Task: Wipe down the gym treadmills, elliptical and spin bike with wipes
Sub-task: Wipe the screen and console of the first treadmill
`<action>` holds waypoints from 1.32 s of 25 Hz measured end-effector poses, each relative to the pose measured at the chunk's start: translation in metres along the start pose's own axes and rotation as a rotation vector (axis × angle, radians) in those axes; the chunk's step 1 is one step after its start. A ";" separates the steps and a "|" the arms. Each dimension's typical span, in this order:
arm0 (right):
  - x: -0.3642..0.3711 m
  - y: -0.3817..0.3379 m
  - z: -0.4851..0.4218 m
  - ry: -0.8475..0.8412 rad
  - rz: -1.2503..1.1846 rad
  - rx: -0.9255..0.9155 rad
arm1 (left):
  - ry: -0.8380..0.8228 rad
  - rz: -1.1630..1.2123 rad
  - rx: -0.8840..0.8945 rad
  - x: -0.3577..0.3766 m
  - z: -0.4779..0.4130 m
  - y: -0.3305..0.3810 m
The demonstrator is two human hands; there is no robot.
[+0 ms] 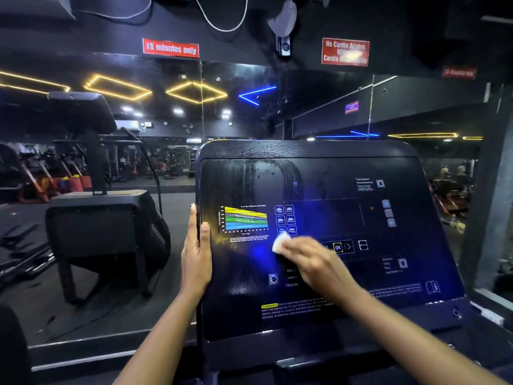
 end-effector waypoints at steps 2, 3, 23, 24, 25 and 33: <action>-0.010 0.028 -0.057 0.086 0.009 0.045 | -0.003 0.005 0.002 0.000 0.000 0.000; -0.009 0.043 -0.088 0.096 0.023 0.070 | -0.004 0.004 0.002 0.000 0.000 0.000; 0.005 0.075 -0.141 -0.033 0.099 0.057 | -0.003 0.018 0.013 0.000 0.000 -0.002; 0.007 0.075 -0.138 -0.035 0.099 0.070 | -0.001 0.014 0.014 0.000 0.000 -0.001; 0.009 0.072 -0.129 -0.032 0.101 0.085 | 0.000 0.009 0.014 0.000 -0.001 -0.002; 0.009 0.010 -0.010 -0.055 0.004 -0.014 | -0.010 -0.002 0.014 0.000 -0.001 -0.003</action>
Point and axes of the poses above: each hand's wrist, its own z-axis away from the middle knuckle, its own x-axis out of the palm, y = z × x, the point moved 6 cm from there along -z, towards the middle knuckle
